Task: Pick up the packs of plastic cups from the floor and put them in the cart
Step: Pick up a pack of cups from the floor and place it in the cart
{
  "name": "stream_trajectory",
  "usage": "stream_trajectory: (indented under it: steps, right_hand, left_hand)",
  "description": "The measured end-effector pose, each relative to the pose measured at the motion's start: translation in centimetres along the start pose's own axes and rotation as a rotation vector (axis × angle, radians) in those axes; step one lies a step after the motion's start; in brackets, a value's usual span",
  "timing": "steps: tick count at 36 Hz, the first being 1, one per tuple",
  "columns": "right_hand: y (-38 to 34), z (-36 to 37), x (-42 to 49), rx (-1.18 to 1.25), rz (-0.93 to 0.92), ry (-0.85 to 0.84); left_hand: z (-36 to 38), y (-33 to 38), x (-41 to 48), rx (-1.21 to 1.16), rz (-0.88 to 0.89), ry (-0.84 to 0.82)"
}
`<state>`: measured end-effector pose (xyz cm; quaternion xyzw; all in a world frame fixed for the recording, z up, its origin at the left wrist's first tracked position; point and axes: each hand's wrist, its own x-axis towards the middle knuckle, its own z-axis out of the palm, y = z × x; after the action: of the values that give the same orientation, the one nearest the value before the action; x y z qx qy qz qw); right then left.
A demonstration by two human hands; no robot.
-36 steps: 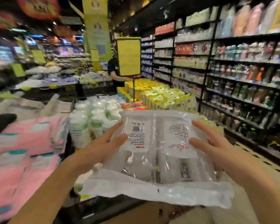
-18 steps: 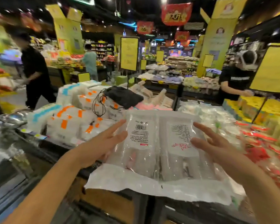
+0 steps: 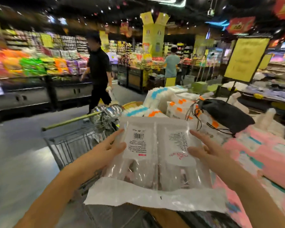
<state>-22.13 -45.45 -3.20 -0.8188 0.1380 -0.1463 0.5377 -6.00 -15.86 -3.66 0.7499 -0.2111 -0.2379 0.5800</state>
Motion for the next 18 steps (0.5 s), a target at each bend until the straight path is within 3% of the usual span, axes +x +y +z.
stream_trajectory:
  steps: [18]
  right_hand:
    - [2.7,14.9,28.4,-0.035,-0.115,-0.486]
  left_hand:
    - [-10.6,-8.5,10.3,-0.022,-0.184,0.511]
